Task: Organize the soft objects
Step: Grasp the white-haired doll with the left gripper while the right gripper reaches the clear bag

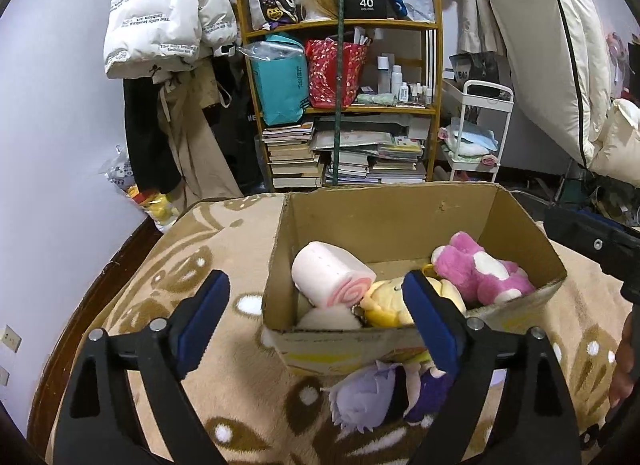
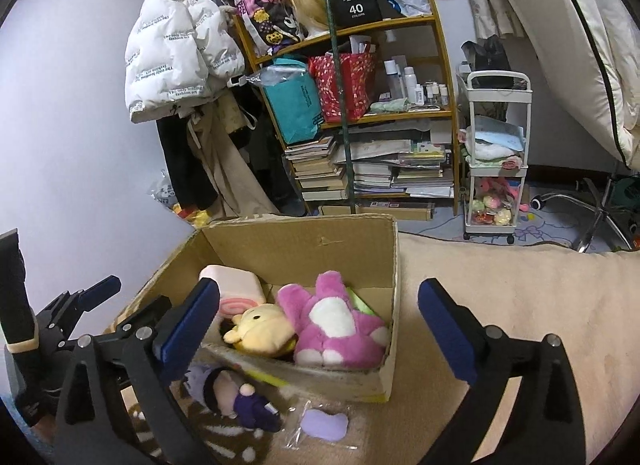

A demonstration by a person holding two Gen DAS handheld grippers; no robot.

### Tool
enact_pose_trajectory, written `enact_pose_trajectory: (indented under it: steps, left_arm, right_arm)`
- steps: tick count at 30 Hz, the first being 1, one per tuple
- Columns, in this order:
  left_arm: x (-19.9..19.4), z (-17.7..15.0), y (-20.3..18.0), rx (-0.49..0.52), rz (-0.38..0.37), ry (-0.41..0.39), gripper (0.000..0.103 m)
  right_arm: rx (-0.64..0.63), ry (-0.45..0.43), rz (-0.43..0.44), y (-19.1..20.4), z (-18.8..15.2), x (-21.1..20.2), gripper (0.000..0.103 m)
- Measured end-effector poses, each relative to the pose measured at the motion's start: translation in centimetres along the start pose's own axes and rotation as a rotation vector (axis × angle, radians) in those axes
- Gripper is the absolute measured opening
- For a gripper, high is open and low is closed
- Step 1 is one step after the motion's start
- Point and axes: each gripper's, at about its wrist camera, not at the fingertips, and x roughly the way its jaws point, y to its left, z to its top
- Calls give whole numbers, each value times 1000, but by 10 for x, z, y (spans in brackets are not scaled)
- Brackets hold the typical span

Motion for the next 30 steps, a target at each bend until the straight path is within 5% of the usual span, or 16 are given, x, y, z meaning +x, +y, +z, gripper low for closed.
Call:
enact_pose_trajectory:
  steps: [30]
  left_arm:
    - [-71, -35, 13, -38, -81, 119, 90]
  right_arm:
    - [-9, 53, -39, 16, -43, -67, 103]
